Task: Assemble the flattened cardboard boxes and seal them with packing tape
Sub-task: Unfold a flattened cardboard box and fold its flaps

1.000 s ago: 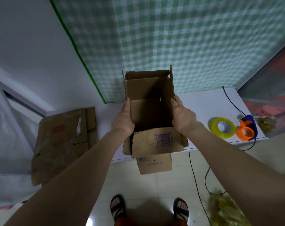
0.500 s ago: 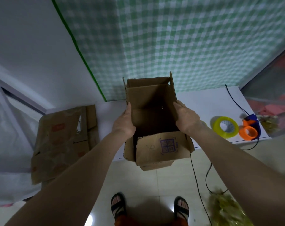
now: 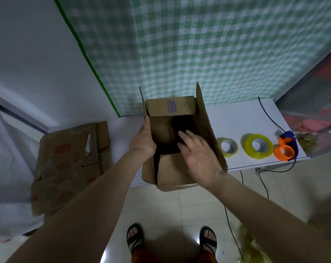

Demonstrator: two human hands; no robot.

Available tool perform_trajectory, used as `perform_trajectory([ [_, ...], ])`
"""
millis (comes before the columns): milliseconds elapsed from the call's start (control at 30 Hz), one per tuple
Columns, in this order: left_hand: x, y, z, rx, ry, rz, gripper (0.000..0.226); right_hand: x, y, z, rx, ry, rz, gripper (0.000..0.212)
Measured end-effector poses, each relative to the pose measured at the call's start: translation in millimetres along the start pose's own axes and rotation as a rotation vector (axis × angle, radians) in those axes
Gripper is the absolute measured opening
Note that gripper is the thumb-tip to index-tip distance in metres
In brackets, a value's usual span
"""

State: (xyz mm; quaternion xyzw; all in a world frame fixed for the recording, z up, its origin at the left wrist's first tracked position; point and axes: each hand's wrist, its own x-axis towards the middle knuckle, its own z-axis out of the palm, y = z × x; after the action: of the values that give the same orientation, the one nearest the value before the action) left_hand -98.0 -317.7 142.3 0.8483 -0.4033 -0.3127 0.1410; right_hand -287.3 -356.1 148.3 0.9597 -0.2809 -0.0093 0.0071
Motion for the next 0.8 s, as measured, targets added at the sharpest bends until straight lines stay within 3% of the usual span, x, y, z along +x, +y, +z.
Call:
perform_trajectory([
  [200,-3.0,-0.1,-0.1,-0.013,-0.001,-0.007,0.096,-21.6,-11.4,30.0,0.138,-0.357,0.141,0.060],
  [467,-13.8,-0.7,1.7,-0.086,0.038,0.033,0.103,-18.8,-9.3,50.3,0.274,-0.469,0.268,0.071],
  [567,-21.6,0.7,3.7,-0.067,0.068,0.049,0.112,-17.9,-8.1,53.4,0.175,-0.487,0.296,0.085],
  [700,-34.6,-3.3,14.0,0.118,0.244,0.207,0.118,-16.9,-2.2,46.0,0.042,-0.514,0.320,0.090],
  [800,-40.7,-7.8,16.0,0.487,0.306,0.350,0.111,-11.9,4.9,35.4,0.022,-0.566,0.320,0.095],
])
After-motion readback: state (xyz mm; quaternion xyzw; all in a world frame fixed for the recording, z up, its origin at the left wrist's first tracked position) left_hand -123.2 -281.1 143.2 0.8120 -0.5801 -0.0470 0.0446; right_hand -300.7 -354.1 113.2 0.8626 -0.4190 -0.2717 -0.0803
